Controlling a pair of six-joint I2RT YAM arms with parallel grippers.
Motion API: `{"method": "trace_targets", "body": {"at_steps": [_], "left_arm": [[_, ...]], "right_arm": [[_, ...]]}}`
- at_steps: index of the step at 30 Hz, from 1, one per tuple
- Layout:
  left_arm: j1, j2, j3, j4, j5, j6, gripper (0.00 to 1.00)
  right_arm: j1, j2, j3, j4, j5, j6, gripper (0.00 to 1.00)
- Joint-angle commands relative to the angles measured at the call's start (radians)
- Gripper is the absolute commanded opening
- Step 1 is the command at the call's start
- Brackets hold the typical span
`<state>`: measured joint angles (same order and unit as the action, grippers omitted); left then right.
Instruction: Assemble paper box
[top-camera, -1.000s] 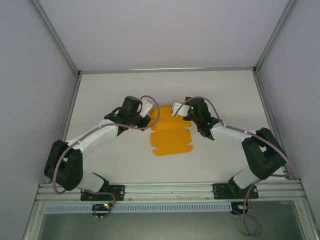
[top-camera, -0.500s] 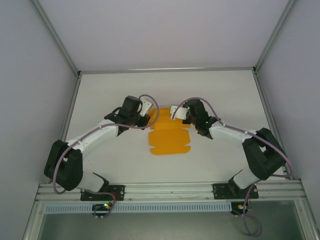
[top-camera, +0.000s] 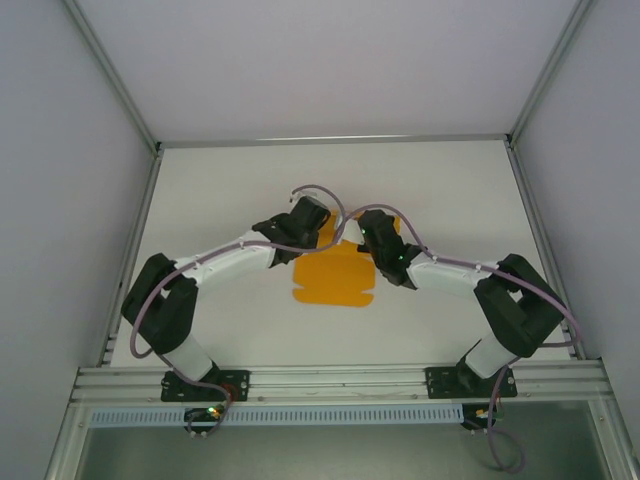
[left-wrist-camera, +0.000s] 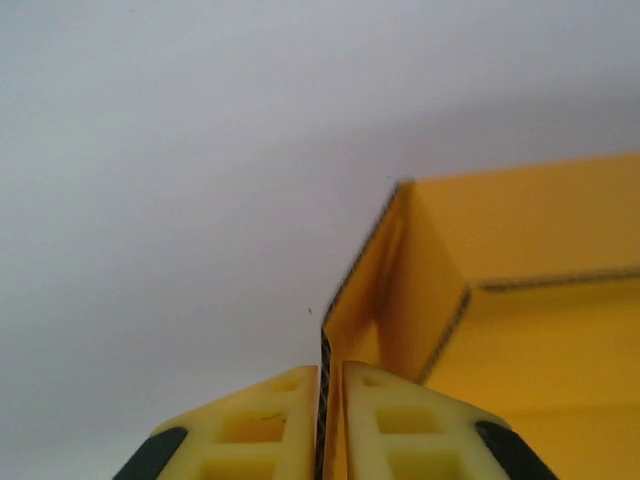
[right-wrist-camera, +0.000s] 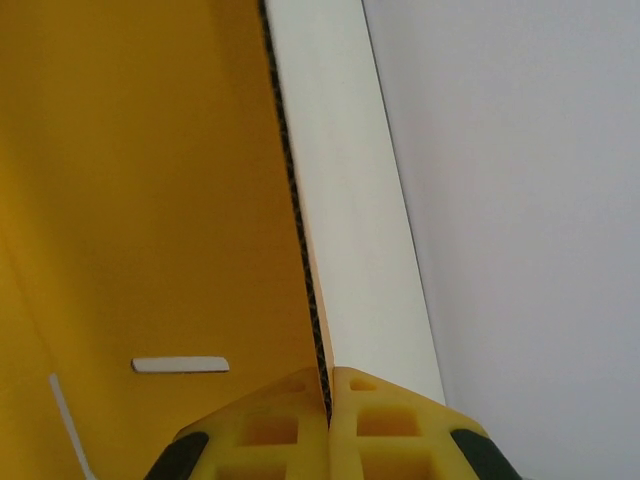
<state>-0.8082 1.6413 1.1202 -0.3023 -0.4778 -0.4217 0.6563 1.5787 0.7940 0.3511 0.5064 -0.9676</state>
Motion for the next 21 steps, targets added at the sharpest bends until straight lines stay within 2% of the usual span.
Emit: {"method": "trace_targets", "body": {"at_steps": [1,2,4,7,8,11,14,18,21], "left_arm": [[-0.003,-0.017,0.012,-0.012,0.007,-0.095,0.18],[0.0,-0.033,0.0,-0.007,0.029,-0.089,0.21],[0.008,-0.085,-0.036,0.012,0.077,-0.065,0.37],[0.038,-0.202,-0.114,0.042,0.145,-0.025,0.8],[0.054,-0.246,-0.142,0.053,0.167,-0.014,0.98],[0.162,-0.398,-0.234,0.066,0.237,-0.038,1.0],[0.362,-0.489,-0.328,0.092,0.305,-0.106,1.0],[0.589,-0.41,-0.362,0.146,0.408,-0.121,1.0],[0.636,-0.273,-0.306,0.187,0.554,-0.076,1.0]], "right_arm": [[0.017,0.025,-0.036,0.07,0.038,0.026,0.0],[0.013,0.03,-0.051,0.096,0.042,0.01,0.0],[0.0,0.036,-0.068,0.132,0.046,-0.013,0.0],[-0.013,0.025,-0.08,0.147,0.018,-0.027,0.0],[-0.017,0.016,-0.087,0.149,0.001,-0.03,0.0],[-0.021,-0.012,-0.109,0.177,-0.03,-0.032,0.0],[-0.026,-0.036,-0.131,0.206,-0.06,-0.029,0.0],[-0.029,-0.052,-0.147,0.22,-0.091,-0.033,0.0],[-0.029,-0.053,-0.151,0.224,-0.105,-0.032,0.0]]}}
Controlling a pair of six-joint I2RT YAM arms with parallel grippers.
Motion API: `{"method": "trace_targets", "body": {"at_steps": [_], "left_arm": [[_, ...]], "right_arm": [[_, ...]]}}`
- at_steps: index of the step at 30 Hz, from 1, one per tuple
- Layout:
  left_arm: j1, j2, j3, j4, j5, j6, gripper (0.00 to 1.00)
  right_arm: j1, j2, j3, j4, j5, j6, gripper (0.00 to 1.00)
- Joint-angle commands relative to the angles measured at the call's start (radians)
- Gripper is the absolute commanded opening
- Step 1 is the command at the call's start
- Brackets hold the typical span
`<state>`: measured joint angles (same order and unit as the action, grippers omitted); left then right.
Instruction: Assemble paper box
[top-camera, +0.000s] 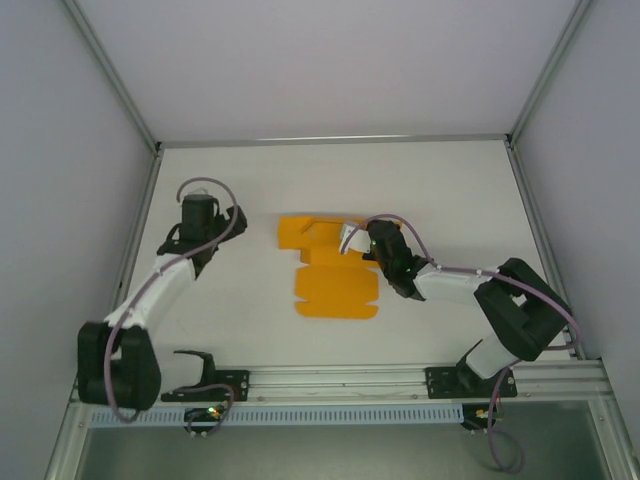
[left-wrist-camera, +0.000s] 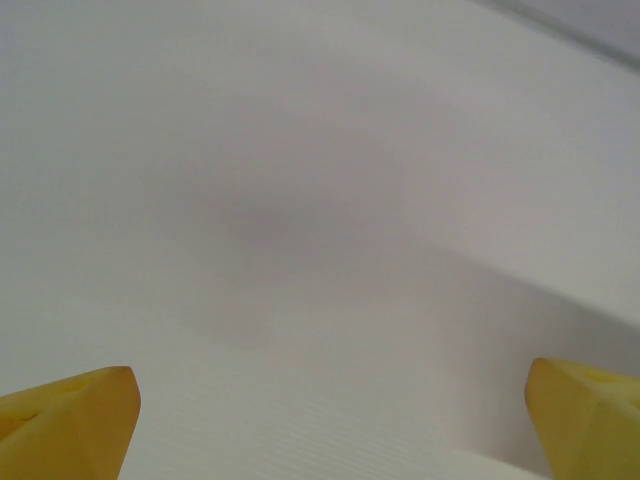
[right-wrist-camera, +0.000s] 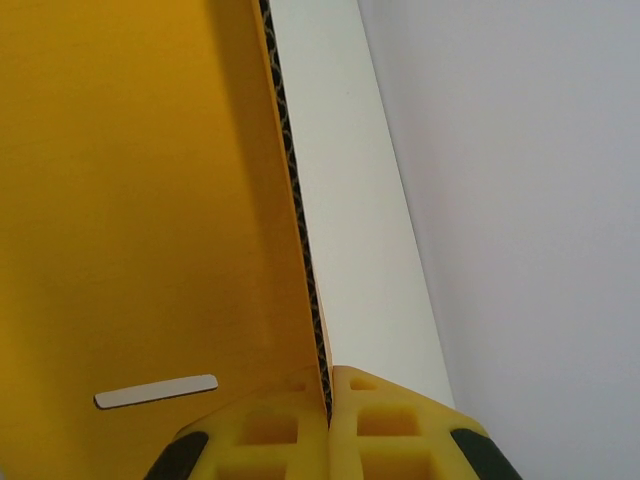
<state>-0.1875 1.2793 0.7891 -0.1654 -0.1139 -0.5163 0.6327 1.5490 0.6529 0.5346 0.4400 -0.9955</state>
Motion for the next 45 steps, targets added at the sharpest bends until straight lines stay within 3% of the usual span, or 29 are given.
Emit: {"method": "trace_targets", "body": {"at_steps": [1,3,7,11,16,23,27,34,41,45], "left_arm": [[0.012,0.127,0.037,0.082,0.248,0.04,1.0],[0.003,0.198,0.049,0.167,0.387,0.074,0.99],[-0.038,0.266,0.012,0.372,0.623,0.143,0.86],[-0.114,0.276,-0.027,0.483,0.736,0.217,0.83],[-0.217,0.3,-0.033,0.459,0.72,0.32,0.69],[-0.313,0.322,-0.1,0.489,0.594,0.331,0.56],[-0.336,0.315,-0.152,0.557,0.609,0.326,0.56],[-0.329,0.272,-0.239,0.669,0.602,0.303,0.55],[-0.272,0.303,-0.16,0.692,0.659,0.292,0.54],[-0.235,0.348,-0.111,0.698,0.672,0.282,0.54]], "right_arm": [[-0.005,-0.024,-0.012,0.042,-0.046,-0.006,0.0],[-0.006,-0.024,-0.014,0.055,-0.049,-0.006,0.0],[-0.005,-0.014,-0.012,0.069,-0.037,-0.012,0.0],[-0.005,0.01,-0.012,0.108,-0.009,-0.036,0.0],[-0.005,0.055,-0.01,0.187,0.051,-0.079,0.0],[-0.002,0.075,-0.074,0.317,0.088,-0.183,0.0],[0.019,0.046,-0.143,0.383,0.065,-0.23,0.0],[0.081,-0.004,-0.199,0.433,0.126,-0.284,0.0],[-0.002,-0.015,-0.098,0.398,0.019,-0.276,0.0],[-0.034,0.097,-0.063,0.536,-0.003,-0.368,0.0]]}}
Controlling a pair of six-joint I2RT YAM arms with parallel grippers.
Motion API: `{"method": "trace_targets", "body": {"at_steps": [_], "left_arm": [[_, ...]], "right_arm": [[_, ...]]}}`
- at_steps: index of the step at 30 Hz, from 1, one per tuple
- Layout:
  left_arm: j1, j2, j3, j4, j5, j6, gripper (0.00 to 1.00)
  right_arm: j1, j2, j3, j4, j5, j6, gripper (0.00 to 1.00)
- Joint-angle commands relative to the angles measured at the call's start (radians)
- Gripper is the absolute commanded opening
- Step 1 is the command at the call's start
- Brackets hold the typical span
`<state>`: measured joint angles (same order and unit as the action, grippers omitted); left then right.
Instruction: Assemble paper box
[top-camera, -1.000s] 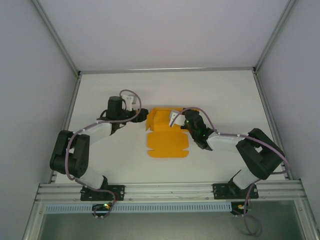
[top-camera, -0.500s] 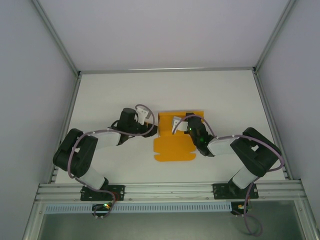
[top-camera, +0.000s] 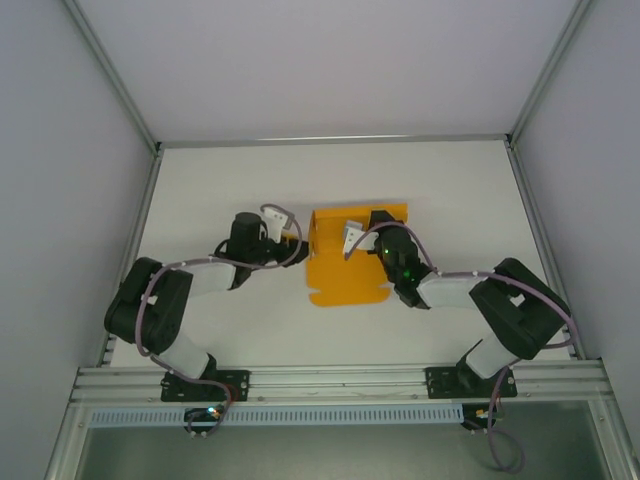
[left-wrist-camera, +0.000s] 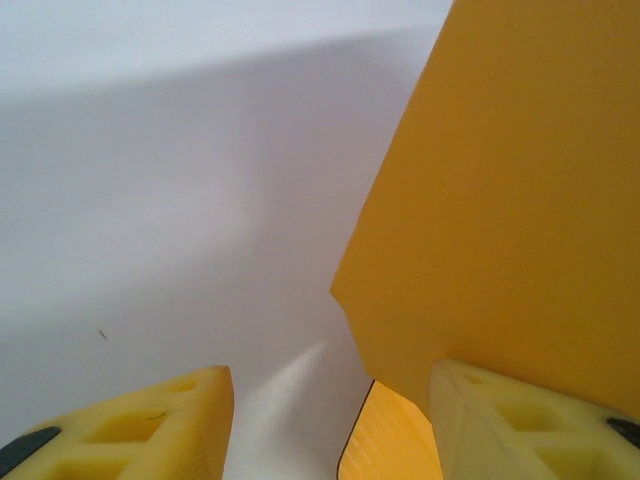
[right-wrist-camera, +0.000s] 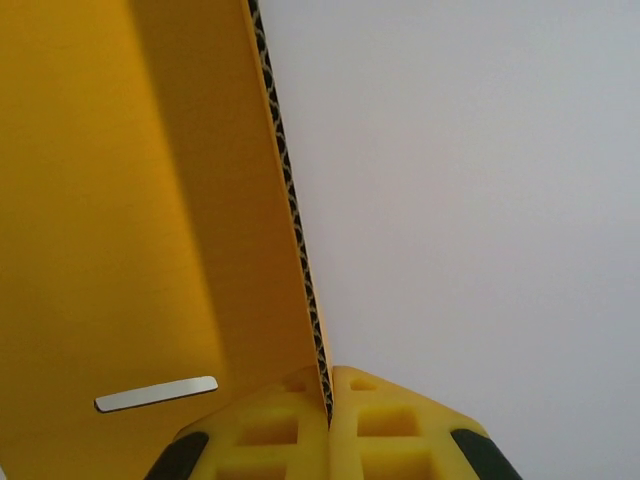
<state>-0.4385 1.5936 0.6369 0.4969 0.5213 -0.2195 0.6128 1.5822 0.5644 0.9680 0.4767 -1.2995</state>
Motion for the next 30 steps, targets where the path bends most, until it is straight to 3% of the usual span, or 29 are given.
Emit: {"method": "trace_targets", "body": {"at_steps": [1,8,16,24,30], "left_arm": [[0.016,0.046,0.053,0.034,0.039,-0.009,0.54],[0.048,0.109,0.073,0.013,0.008,-0.007,0.51],[0.047,0.105,0.004,0.078,0.029,-0.036,0.5],[0.063,0.026,-0.025,0.209,0.158,-0.118,0.51],[0.061,0.064,0.047,0.181,0.275,-0.098,0.51]], "right_arm": [[-0.018,0.095,0.033,0.127,-0.043,-0.084,0.0],[-0.015,0.299,0.048,0.293,-0.033,-0.167,0.0],[0.011,0.335,-0.015,0.325,-0.014,-0.192,0.0],[0.01,0.296,-0.019,0.336,-0.014,-0.2,0.0],[0.012,0.312,-0.011,0.337,-0.012,-0.203,0.0]]}}
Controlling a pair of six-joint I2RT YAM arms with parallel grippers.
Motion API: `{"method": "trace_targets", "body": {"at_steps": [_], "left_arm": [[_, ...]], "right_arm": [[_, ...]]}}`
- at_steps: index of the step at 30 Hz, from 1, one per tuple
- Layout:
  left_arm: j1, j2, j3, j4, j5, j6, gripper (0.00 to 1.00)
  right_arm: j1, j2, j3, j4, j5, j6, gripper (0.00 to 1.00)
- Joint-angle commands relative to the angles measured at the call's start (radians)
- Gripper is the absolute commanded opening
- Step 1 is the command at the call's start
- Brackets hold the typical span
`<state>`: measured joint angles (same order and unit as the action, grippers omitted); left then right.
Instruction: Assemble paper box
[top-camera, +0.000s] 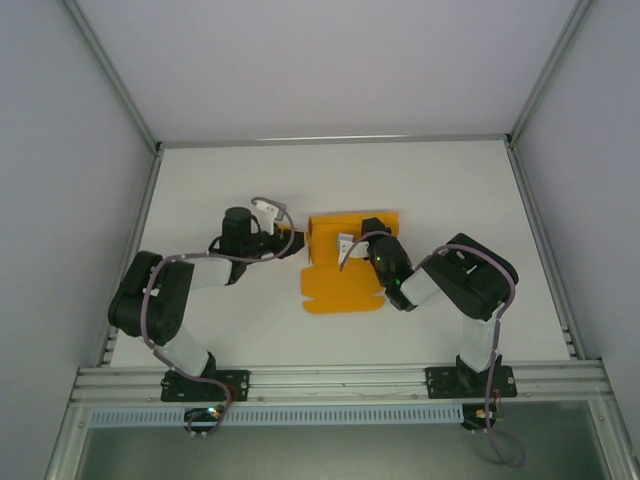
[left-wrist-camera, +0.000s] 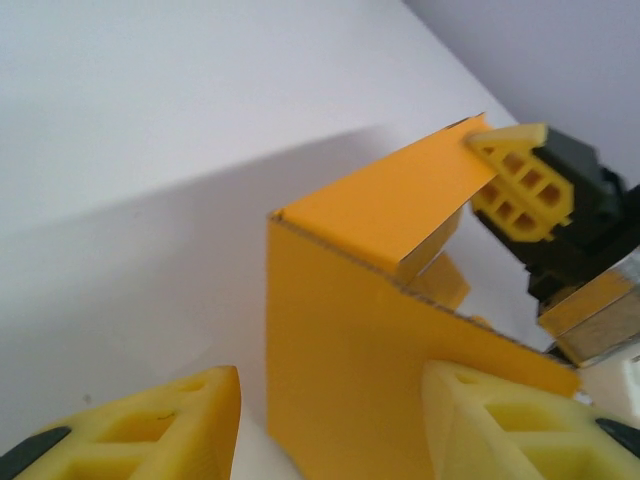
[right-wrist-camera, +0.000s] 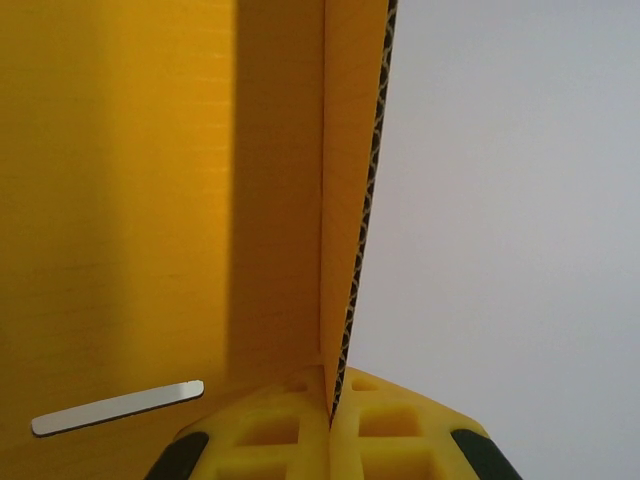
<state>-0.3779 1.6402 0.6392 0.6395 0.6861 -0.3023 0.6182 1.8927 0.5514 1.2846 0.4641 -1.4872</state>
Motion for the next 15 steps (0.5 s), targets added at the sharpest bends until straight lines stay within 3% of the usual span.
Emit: {"method": "trace_targets", "body": {"at_steps": [1,7,15], "left_arm": [[-0.001,0.037,0.057,0.04,0.127,-0.018,0.5],[-0.033,0.159,0.143,0.006,0.212,-0.023,0.52],[-0.12,0.098,0.12,-0.19,0.032,0.107,0.54]], "right_arm": [[0.006,0.004,0.002,0.023,0.002,-0.017,0.0],[0.011,-0.008,0.002,0.022,0.002,-0.011,0.0],[0.011,-0.037,-0.008,0.025,0.014,-0.015,0.0]]}}
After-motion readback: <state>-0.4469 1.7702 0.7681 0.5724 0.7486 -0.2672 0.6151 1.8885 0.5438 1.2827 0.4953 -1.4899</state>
